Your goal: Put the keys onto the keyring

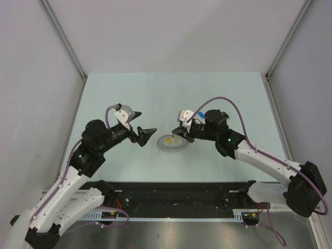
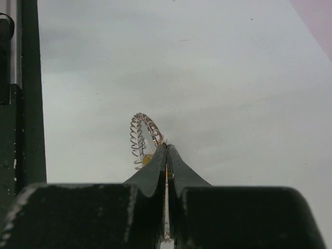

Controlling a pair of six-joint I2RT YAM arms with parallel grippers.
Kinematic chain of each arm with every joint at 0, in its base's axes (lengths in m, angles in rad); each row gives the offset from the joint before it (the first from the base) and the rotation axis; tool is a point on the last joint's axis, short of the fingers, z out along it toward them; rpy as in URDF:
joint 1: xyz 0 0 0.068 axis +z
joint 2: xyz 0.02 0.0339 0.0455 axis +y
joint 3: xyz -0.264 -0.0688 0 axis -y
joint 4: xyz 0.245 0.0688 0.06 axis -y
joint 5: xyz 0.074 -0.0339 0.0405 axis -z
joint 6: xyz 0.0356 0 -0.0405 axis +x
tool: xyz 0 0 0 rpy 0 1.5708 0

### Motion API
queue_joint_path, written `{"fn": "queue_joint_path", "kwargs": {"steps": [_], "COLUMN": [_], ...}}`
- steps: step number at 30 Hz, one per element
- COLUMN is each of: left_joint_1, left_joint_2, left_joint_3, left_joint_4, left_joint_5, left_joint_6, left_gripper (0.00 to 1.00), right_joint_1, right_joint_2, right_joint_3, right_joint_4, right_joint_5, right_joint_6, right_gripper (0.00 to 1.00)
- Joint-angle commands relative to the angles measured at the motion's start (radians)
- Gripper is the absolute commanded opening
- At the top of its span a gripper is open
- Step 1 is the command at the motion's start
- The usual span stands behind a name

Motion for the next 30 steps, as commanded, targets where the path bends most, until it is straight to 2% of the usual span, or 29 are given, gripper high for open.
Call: {"fn": "queue_joint_path", "kwargs": {"steps": [1,7,16,24,30], "left_joint_1": [0.006,0.006,0.021,0.043,0.049], "left_joint_2": [-0.094,-0.167,-0.198,-0.232,-0.244], "left_joint_3": [-0.042,-0.104,-0.105,-0.116,-0.116], "left_joint_4": [-0.080,-0.118,-0.129,-0.118,-0.121], "left_joint_5": [-0.256,-0.422,-0.503,-0.505,-0.488], "left_joint_6": [-0.056,-0.059,-0.070,-0.076,-0.081], "left_gripper": [1.00,1.00,1.00,1.00,1.00], "right_joint_1": [-0.023,-0.033,0.010,0.110,0.176], "right_joint_2": [0.070,0.181,0.261,0.267,0.271], "right_joint_3": [0.088,0.154,0.162,0.154,0.098], "right_joint_4": [0.022,0.031,0.007,-0.075,-0.061], "right_joint_5": [-0.009,0.021,0.071,0.162,0.220], "right_joint_6": [-0.026,-0.043,-0.005,0.053,0.130], "right_gripper": [0.00,0.00,0.00,0.00,0.00]}}
